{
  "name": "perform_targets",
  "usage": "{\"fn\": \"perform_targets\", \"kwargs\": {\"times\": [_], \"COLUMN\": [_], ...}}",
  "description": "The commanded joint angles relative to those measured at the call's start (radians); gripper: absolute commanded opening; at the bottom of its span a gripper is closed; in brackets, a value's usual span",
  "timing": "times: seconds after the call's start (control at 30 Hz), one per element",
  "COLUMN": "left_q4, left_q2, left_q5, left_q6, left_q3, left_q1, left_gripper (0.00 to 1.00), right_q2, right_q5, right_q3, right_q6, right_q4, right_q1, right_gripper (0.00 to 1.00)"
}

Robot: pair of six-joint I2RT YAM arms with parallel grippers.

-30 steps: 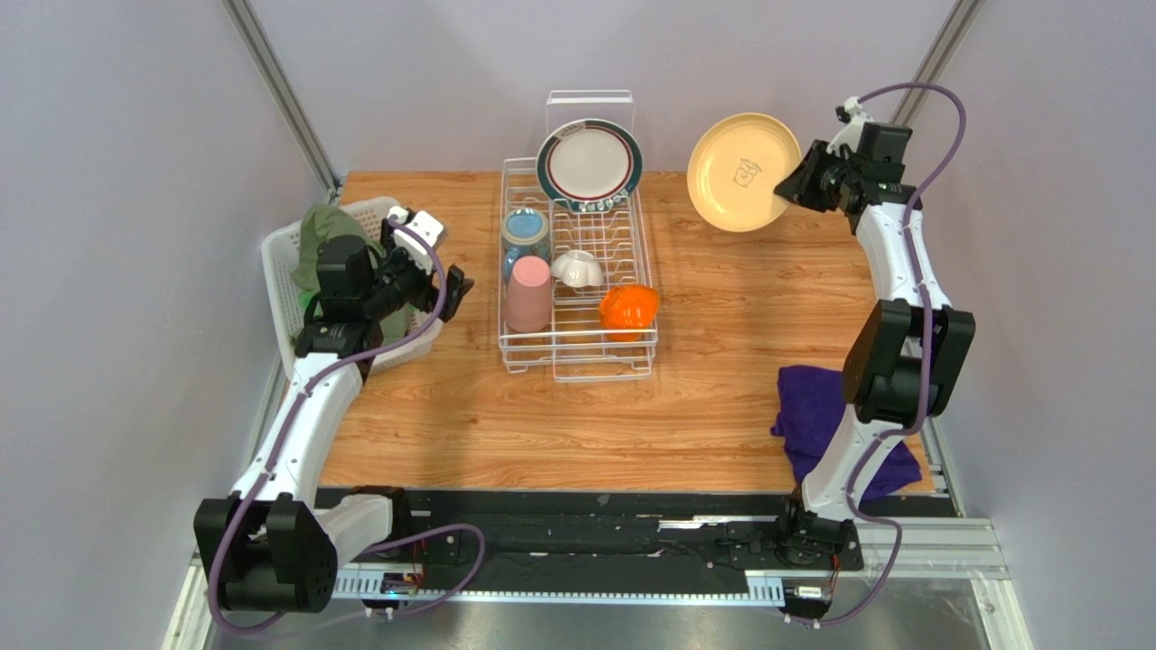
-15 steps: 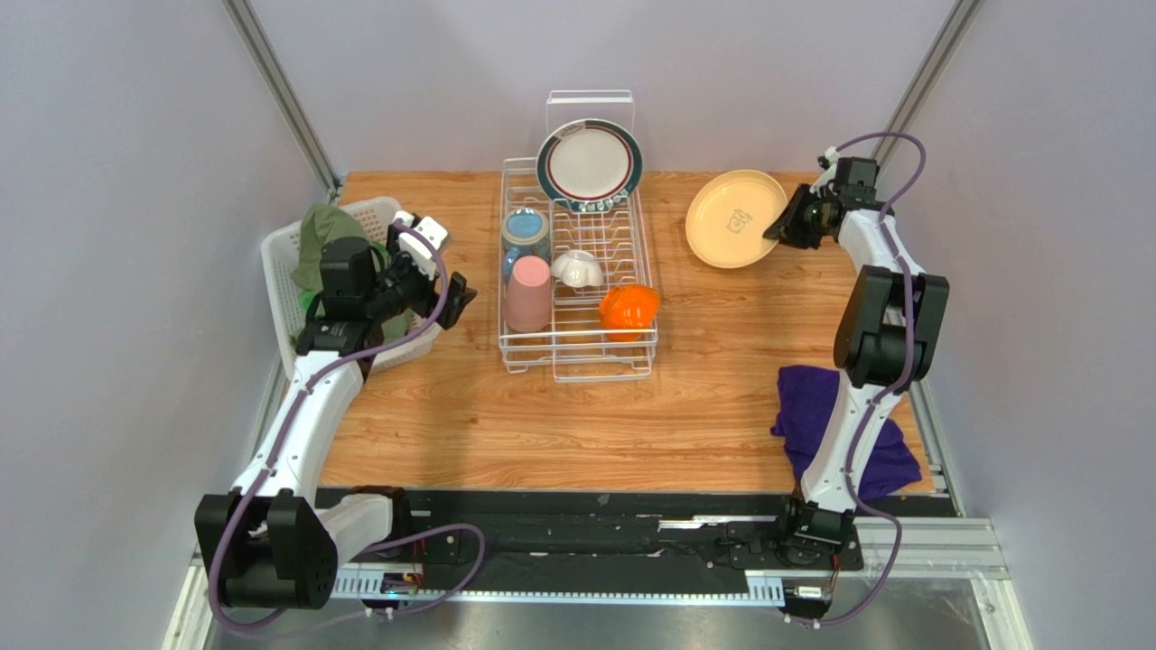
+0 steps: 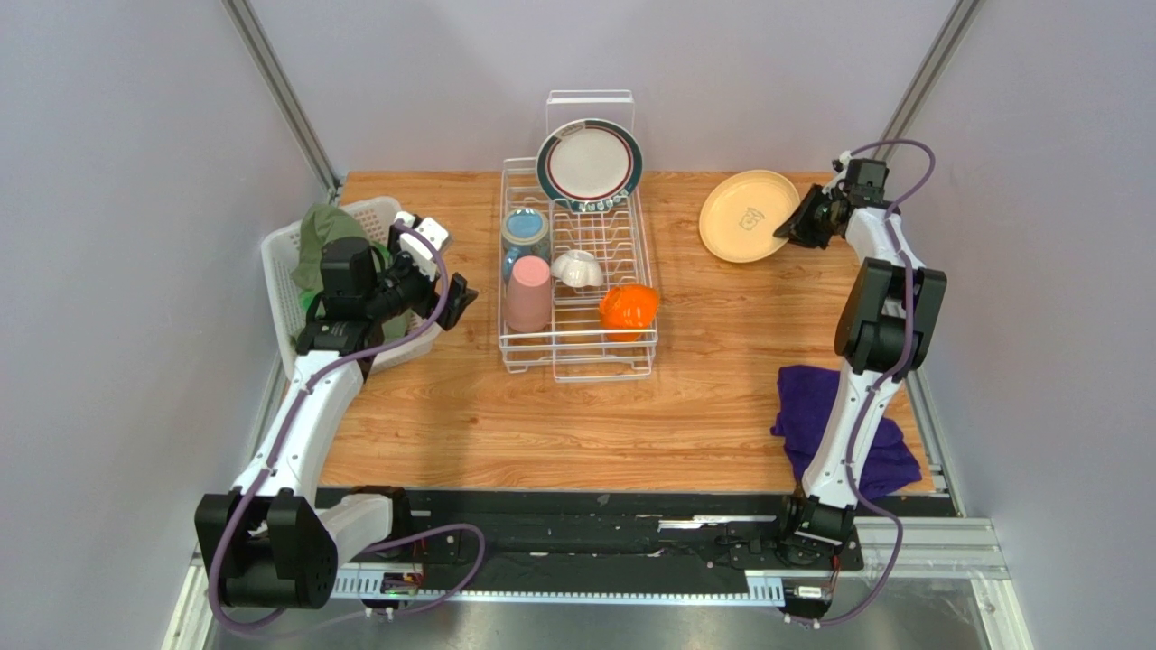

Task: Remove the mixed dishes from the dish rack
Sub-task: Place the plate at the center of the board.

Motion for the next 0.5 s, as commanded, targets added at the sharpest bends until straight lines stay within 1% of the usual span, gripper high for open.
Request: {"fn": "perform_targets", "kwargs": {"times": [0.0,0.17,0.2,0.3,0.47], "left_q4": [0.008,0.008,0.008,0.007,0.007], "left_q2": [0.0,-0.005,-0.005,-0.006,-0.008], "left_q5": [0.03,0.028,0.028,0.031,0.036], "left_q6": [0.041,0.047,0.047,0.05,0.053], "left_q3": [0.013,0.007,0.005,0.004,-0.001], "left_q1": [0.004,0.004,0.004,0.005,0.005], "left_gripper": [0.99,0.99,0.99,0.99,0.99], "right_q2": [0.03,0.042,0.044,0.047,0.035], "right_q5": [-0.013,0.002,0.007,0.019,0.047], "right_q3": [0.073,0.088,0.088,0.093,0.073], "right_q6": [0.018,0.006,0.004,-0.007,-0.028], "right_q4": [-0.017,-0.039,-0.043,-0.06,-0.073], "right_q1": [-0.008,-0.008,-0.008,-0.008,-0.008], "right_gripper": [0.19,0.32,0.36,0.41,0.45]}}
